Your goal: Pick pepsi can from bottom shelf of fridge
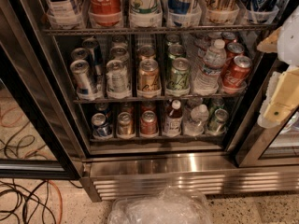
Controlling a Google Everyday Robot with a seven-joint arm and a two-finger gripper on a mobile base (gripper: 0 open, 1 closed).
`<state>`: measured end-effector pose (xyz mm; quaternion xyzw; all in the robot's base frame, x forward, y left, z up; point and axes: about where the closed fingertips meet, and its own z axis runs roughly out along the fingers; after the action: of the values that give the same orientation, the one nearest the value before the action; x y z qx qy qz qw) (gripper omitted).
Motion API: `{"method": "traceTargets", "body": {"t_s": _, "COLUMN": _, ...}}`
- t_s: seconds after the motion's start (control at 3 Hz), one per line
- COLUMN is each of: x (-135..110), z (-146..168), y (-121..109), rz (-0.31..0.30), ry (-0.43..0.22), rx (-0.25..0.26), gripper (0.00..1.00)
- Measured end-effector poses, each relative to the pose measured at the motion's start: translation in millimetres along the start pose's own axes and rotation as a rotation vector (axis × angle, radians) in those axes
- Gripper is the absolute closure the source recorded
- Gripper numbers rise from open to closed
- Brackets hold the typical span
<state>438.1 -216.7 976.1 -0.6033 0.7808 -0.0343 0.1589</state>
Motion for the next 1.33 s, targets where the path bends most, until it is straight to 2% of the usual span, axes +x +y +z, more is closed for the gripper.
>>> {"method": "traceTargets", "body": {"t_s": 0.33, "x": 0.0, "z": 0.0, "y": 0.0, "rz": 0.0, "ry": 0.0, "rx": 0.0, "gripper": 0.0}}
{"method": "traceTargets", "body": {"t_s": 0.67, "x": 0.8, "z": -0.9, "y": 0.6, "rz": -0.03, "ry": 0.041, "rx": 0.02, "gripper": 0.0}}
{"method": "traceTargets", "body": {"t_s": 1.0, "x": -0.7, "z": 3.6, "y": 2.0, "rz": -0.049, "ry": 0.044, "rx": 0.035, "gripper": 0.0}}
{"method": "traceTargets", "body": {"t_s": 1.33, "x": -4.1, "z": 9.2, "y": 4.6, "rz": -0.054, "ry": -0.007, "rx": 0.043, "gripper": 0.0}}
